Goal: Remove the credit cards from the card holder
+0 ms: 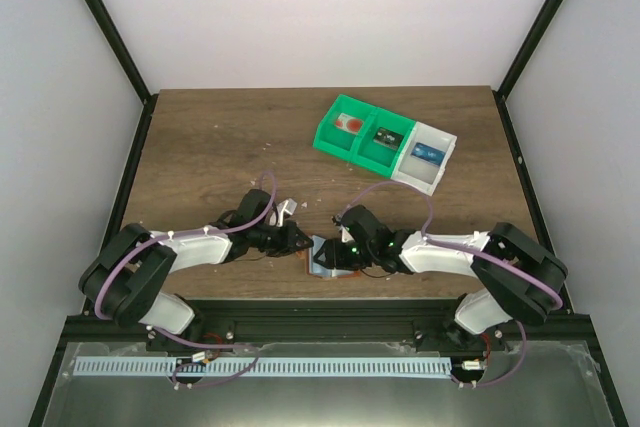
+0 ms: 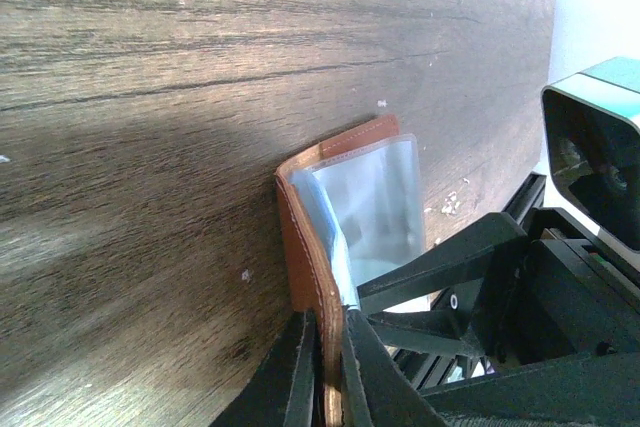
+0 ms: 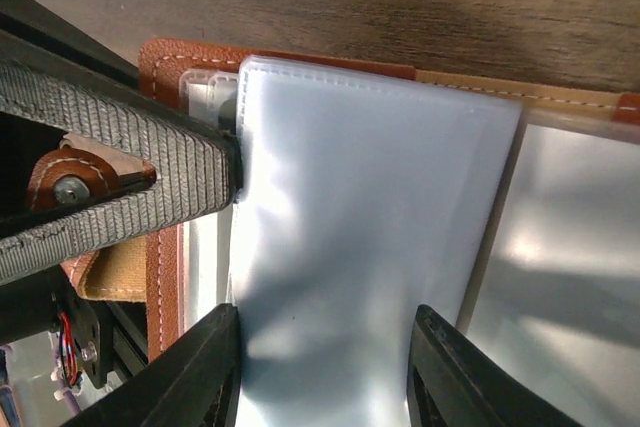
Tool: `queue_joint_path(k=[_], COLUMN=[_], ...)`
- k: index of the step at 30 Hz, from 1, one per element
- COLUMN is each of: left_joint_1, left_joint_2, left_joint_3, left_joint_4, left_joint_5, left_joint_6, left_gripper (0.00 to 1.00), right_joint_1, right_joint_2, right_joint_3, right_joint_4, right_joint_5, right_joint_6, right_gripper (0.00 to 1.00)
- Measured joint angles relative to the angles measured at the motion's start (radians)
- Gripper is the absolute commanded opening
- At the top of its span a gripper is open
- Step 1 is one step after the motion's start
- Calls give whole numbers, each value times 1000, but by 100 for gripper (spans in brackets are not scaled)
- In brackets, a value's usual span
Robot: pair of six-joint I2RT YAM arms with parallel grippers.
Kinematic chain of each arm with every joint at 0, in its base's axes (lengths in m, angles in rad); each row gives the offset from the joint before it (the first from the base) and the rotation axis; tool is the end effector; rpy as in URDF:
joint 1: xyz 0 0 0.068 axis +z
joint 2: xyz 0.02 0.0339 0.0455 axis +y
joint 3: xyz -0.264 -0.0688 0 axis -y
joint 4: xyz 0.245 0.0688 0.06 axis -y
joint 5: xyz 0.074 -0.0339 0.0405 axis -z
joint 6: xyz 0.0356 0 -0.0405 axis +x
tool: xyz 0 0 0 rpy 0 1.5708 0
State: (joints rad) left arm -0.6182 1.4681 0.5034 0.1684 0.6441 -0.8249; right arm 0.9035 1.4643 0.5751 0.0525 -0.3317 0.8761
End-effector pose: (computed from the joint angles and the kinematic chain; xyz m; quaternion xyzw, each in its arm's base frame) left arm 0.1942 -0.1643 0.1357 0.0283 0.8860 -0.4567 0.0754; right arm 0.1549 0.2153 0.1436 -0.0719 0.9197 0.3720 0.1031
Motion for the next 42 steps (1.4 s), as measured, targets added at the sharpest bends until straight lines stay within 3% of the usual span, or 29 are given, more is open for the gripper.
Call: queue_joint_path(k=[4, 8, 15, 18, 21, 26, 28, 35, 42], left_joint_1=[0, 0, -1, -2, -2, -2, -2, -2, -2], left_joint_2=[0, 0, 0, 0, 0, 0, 0, 0, 0], left_joint_3=[1, 2, 3, 8, 11, 12, 12, 12, 13], left_joint_4=[-8, -19, -28, -28, -29, -31, -32, -33, -37], left_joint_5=[-6, -11, -12, -11, -11, -11, -11, -11, -10], left_joint_6=[6, 14, 15, 17, 18, 18, 18, 18, 23], left_gripper=[22, 23, 5, 0, 0, 0, 0, 0, 0], right_joint_1=[2, 2, 2, 2, 2, 2, 2, 2, 2], right_joint_2=[0, -5, -33, -49, -61, -85, -98, -136, -164], right_joint_3=[0, -9, -23, -29, -34, -40, -47, -59, -59], right_joint_4=[-3, -11, -23, -27, -38, -67, -77, -142, -249], right_joint_5=[11, 31, 57, 70, 85, 116, 127, 190, 270], right_joint_6=[0, 3, 11, 15, 17, 16, 11, 3, -6], right_gripper=[44, 40, 35, 39, 43, 23, 20, 31, 19])
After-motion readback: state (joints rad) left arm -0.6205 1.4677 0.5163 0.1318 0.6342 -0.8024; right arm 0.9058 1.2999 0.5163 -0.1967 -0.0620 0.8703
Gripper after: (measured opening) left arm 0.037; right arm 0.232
